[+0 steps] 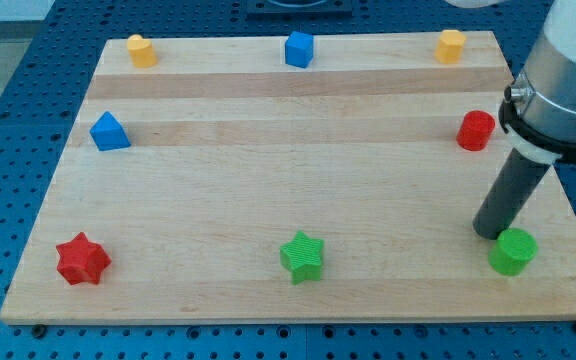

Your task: Move the blue triangle to the center

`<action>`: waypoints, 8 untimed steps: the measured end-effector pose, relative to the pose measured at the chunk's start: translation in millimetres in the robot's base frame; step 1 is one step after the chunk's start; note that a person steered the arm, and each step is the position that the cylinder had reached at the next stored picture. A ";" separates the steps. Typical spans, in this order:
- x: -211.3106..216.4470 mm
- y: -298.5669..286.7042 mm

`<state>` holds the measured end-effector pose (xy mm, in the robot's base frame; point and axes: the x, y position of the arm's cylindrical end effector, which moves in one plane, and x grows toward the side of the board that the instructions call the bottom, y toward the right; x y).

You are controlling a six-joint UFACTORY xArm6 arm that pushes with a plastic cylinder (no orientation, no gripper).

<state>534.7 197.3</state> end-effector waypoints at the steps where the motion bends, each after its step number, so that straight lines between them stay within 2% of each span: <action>1: 0.0 -0.9; 2: -8.3 -37.3; 3: -25.6 -101.7; 5: -55.0 -251.4; 7: -66.6 -407.0; 8: -92.2 -475.0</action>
<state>442.5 -277.7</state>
